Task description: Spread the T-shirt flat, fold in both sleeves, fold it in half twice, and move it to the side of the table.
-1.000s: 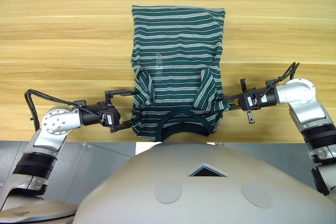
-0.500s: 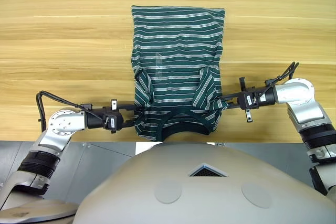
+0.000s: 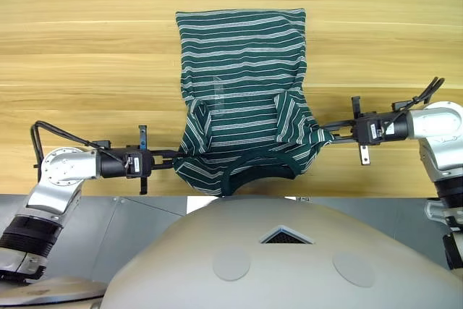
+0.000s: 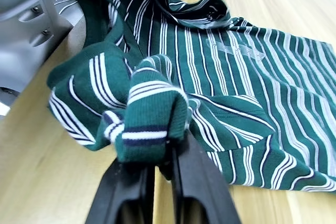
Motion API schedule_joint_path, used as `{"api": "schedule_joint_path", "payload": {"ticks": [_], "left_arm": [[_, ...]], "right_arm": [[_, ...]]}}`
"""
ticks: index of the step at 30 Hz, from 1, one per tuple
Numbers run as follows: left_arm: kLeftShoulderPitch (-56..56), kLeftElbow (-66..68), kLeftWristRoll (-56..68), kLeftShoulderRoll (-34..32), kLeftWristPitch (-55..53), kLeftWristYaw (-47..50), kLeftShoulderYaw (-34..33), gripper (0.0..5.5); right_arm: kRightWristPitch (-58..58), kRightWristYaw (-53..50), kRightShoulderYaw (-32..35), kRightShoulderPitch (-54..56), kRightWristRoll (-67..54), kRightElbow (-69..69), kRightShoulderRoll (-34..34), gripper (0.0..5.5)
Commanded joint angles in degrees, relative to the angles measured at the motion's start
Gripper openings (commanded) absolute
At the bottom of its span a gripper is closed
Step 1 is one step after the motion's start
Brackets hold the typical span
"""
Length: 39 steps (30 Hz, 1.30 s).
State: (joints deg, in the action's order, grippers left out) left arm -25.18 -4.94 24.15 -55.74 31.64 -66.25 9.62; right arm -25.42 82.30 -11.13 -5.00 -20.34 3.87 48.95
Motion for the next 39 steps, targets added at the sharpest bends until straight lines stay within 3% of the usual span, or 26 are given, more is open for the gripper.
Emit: {"api": "schedule_joint_path", "payload": {"ticks": [1, 6, 9, 13, 16, 22, 29, 39], "left_arm": [[-2.2, -8.1, 6.8, -2.6, -4.2, -1.5, -5.4, 0.0], [-1.9, -13.1, 9.9, -1.3, -9.2, -3.4, -7.6, 0.0], [5.6, -9.8, 11.7, 2.0, -14.9, -5.0, -5.5, 0.0], [24.8, 9.6, 11.4, 9.0, -24.8, -9.8, -2.6, 0.0], [38.1, 27.1, 8.6, 14.3, -28.6, -13.0, -2.3, 0.0], [59.3, 54.9, 0.9, 25.4, -28.0, -12.4, -2.9, 0.0], [64.9, 72.9, -3.0, 30.7, -22.9, -5.6, -9.8, 0.0], [61.3, 77.8, -8.8, 32.6, -19.7, -1.2, -13.6, 0.0]], "right_arm": [[0.7, 2.2, 1.1, -0.5, -0.7, -1.0, 1.8, 0.26], [1.2, 4.3, 2.5, -0.4, -1.9, -1.5, 2.9, 0.26], [4.7, 7.3, 4.6, 4.1, -6.3, -0.1, 3.2, 0.26], [15.5, 10.2, 2.0, 23.1, -12.2, 12.1, 2.3, 0.24], [20.1, 10.2, -3.9, 39.6, -8.8, 28.9, -1.8, 0.24], [16.8, 8.6, -7.1, 57.5, 3.9, 58.7, -15.2, 0.24], [18.0, -2.2, -1.7, 62.7, 11.9, 71.5, -20.1, 0.24], [21.5, -16.2, 4.0, 61.4, 18.9, 73.8, -20.7, 0.24]]}}
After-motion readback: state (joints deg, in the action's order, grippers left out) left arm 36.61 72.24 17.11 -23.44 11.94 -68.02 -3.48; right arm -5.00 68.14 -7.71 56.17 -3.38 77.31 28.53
